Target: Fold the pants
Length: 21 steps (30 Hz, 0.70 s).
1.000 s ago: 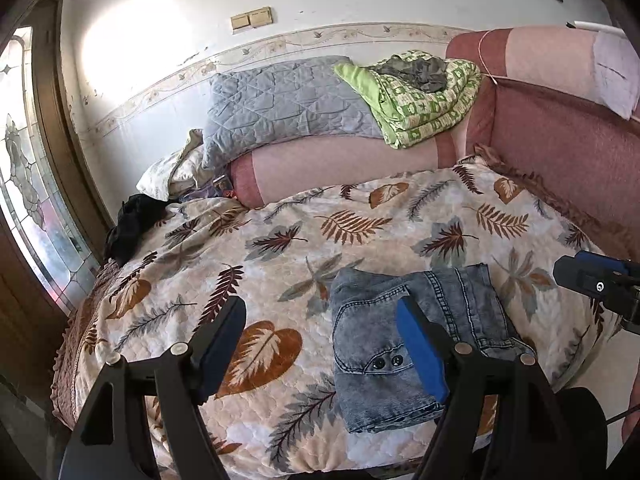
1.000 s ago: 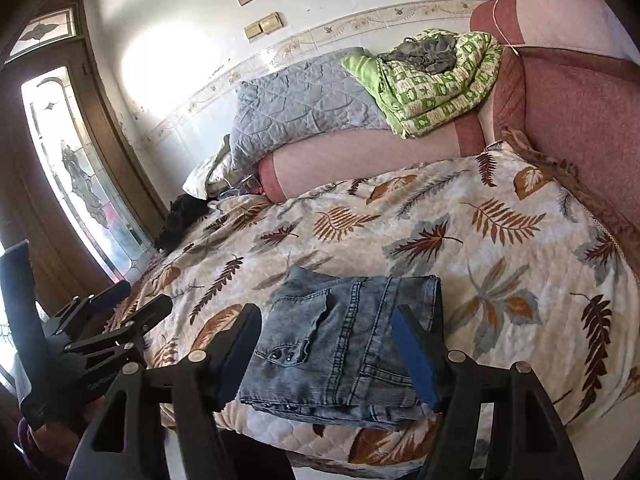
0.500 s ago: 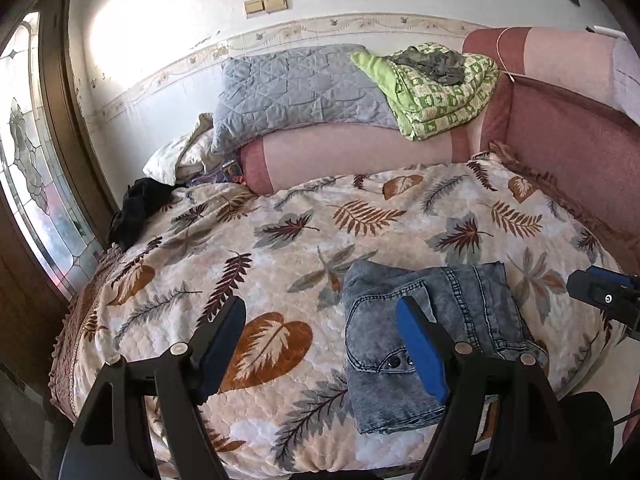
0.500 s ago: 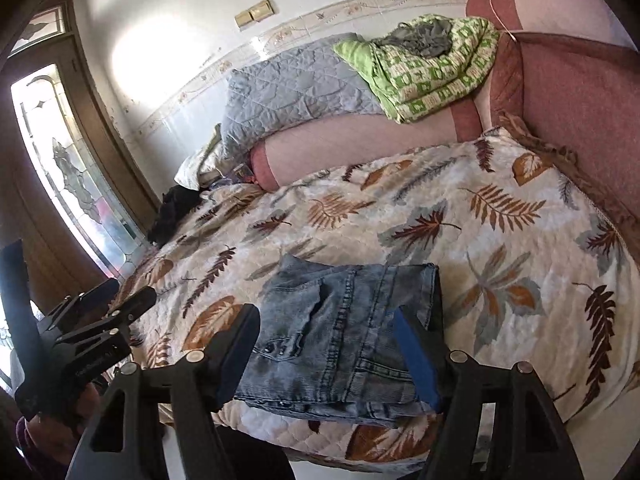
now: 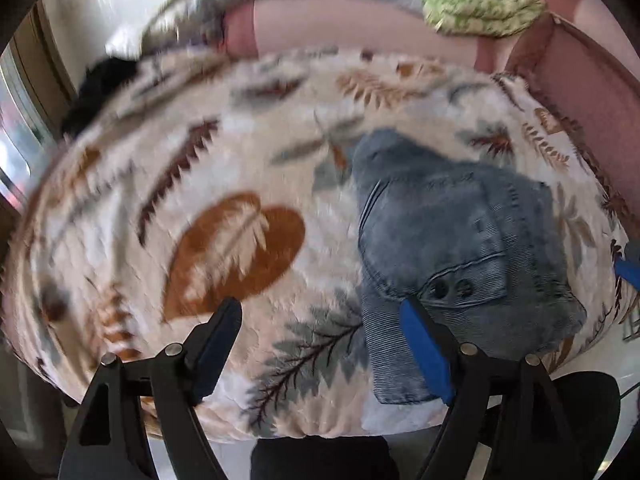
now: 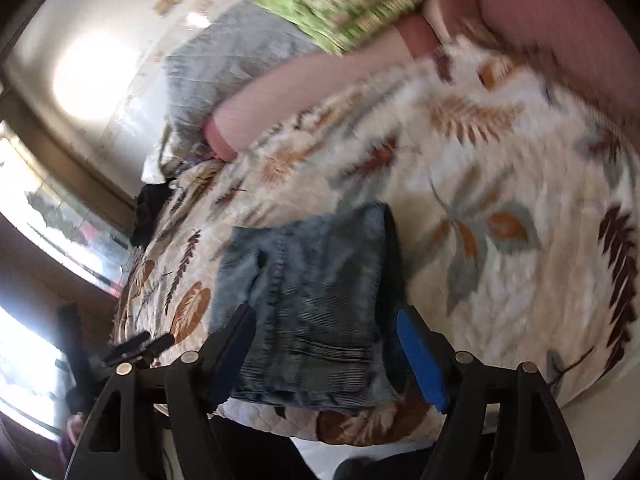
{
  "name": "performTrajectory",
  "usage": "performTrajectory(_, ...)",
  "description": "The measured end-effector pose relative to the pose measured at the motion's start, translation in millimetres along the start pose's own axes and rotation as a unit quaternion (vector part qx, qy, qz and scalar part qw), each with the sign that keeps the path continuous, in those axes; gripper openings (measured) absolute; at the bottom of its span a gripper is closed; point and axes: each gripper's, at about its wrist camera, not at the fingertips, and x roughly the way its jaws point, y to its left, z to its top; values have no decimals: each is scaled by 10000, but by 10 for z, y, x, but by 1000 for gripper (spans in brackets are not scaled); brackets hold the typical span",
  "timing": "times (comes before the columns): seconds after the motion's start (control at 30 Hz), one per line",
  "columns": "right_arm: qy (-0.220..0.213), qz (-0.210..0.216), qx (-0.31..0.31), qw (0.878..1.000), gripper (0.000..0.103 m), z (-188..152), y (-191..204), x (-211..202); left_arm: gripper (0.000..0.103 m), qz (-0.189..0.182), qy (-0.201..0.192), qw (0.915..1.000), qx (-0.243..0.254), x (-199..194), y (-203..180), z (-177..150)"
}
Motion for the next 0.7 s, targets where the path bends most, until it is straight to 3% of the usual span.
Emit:
performTrajectory(0.1, 403, 156, 291, 9986, 77, 25, -228, 267, 82, -309, 324, 9988, -205, 185, 68, 37)
performTrajectory(0.3, 1056, 367, 608, 9919, 77, 96, -524, 789, 82, -866, 453, 9950, -217, 350, 41, 242)
performTrajectory(0.57, 1026, 444, 401, 9929, 89, 191, -442, 1013, 82, -1302, 782, 9882, -217, 753, -124, 386)
performTrajectory(0.7, 1155, 523, 191, 9917, 89, 237, -278, 1181, 85, -1482, 652, 9864, -278, 806, -184, 417)
